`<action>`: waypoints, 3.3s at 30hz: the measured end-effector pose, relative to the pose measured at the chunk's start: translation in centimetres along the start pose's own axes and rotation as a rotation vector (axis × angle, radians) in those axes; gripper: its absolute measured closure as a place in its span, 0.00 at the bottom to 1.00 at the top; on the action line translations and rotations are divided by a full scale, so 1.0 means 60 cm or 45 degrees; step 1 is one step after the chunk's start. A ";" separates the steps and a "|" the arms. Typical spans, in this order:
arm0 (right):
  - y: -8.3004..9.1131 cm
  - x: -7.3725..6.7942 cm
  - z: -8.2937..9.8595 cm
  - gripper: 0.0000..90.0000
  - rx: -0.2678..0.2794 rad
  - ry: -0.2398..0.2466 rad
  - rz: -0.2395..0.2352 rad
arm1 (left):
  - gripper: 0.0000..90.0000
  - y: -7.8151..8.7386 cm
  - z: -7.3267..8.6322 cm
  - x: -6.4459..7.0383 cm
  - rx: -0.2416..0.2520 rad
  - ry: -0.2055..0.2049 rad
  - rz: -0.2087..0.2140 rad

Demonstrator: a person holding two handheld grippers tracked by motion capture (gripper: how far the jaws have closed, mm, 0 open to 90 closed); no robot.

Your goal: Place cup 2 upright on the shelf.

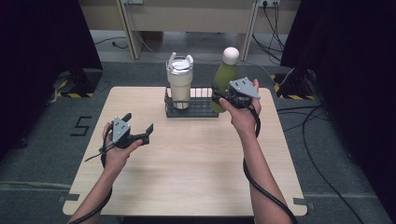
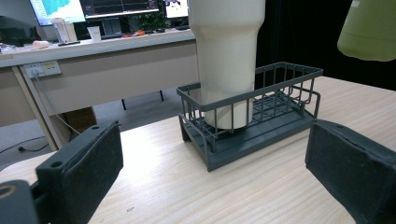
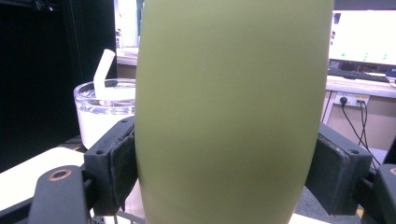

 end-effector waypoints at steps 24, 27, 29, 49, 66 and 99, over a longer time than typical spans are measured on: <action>-0.026 -0.003 -0.018 0.24 0.002 -0.010 0.007 | 0.04 0.001 -0.002 0.001 0.002 -0.003 0.001; -0.030 -0.004 -0.020 0.23 0.002 -0.009 0.007 | 0.04 0.002 -0.003 0.000 0.003 -0.001 -0.001; -0.033 -0.005 -0.022 0.24 0.001 -0.010 0.004 | 0.04 0.002 -0.004 -0.001 0.006 -0.001 -0.002; -0.055 -0.021 -0.039 0.24 0.007 -0.015 -0.001 | 0.04 0.005 -0.007 -0.005 0.014 0.009 -0.006; -0.076 -0.016 -0.043 0.24 -0.002 -0.045 0.009 | 0.04 0.007 -0.009 -0.006 0.019 0.012 -0.008; -0.135 -0.003 -0.027 0.24 -0.066 -0.090 0.041 | 0.04 0.011 -0.010 -0.018 0.023 0.013 -0.026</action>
Point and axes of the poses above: each handheld gripper's, and its own axes: y roughly backward along the jaws, z roughly out of its underside, x roughly to its right, the point moved 10 cm from there along -y, roughly forward along the jaws, and after that the axes turned 7 degrees about -x, right-handed, at the moved point
